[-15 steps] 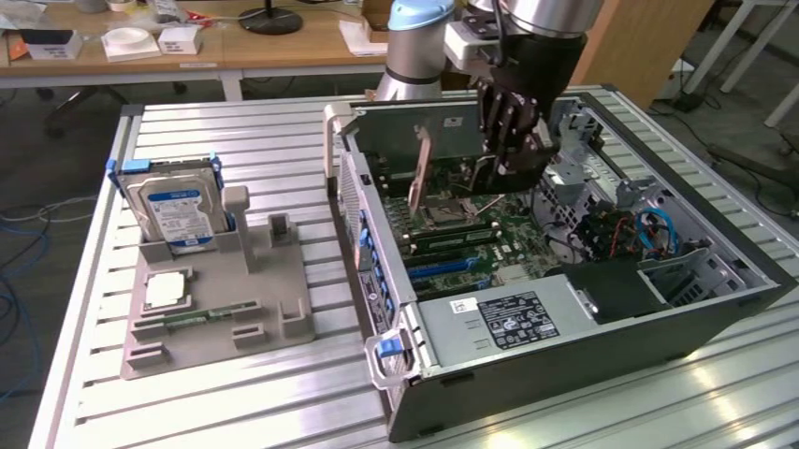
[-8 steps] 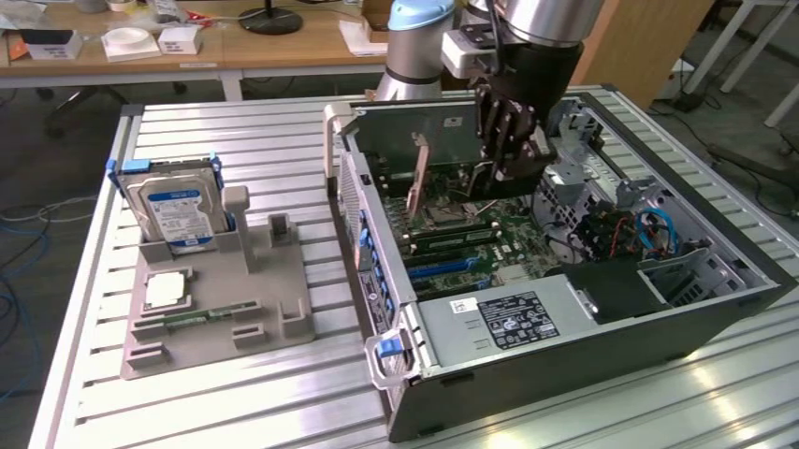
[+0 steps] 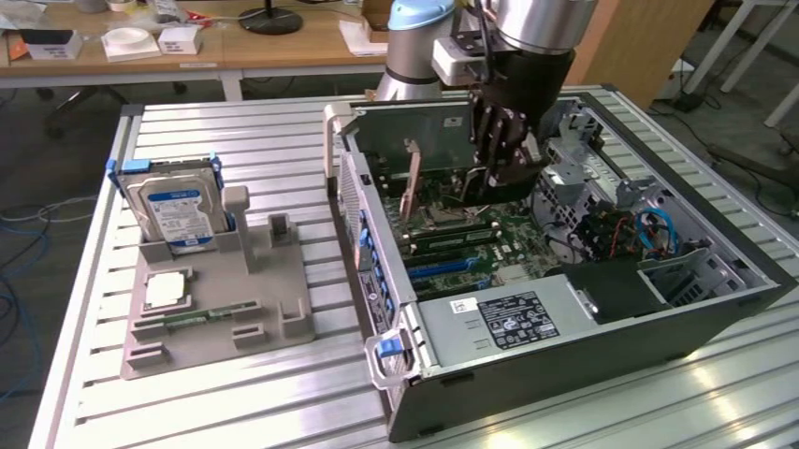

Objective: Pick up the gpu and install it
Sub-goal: 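Insert the gpu into the slot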

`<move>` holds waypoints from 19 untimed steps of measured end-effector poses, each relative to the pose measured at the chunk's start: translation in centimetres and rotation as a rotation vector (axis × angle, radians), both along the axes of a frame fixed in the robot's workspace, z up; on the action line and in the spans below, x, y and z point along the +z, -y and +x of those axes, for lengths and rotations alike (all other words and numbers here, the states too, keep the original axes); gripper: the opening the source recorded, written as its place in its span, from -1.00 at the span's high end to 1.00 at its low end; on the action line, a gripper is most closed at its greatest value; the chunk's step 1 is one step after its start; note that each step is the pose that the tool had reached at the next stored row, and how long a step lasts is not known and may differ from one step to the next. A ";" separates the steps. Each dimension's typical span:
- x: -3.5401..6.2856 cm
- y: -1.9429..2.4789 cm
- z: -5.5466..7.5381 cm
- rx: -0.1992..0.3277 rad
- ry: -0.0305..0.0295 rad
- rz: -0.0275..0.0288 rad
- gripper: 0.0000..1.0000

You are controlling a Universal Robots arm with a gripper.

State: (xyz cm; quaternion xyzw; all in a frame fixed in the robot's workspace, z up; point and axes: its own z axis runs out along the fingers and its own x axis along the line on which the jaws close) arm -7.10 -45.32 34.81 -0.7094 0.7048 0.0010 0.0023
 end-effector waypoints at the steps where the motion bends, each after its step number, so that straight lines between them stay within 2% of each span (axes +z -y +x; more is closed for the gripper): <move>1: -0.06 0.05 -0.1 0.000 0.0000 0.0000 0.47; 5: -0.47 0.27 -0.3 0.000 -0.0001 -0.0001 0.47; 19: -2.74 0.47 -1.0 0.000 -0.0006 0.0000 0.47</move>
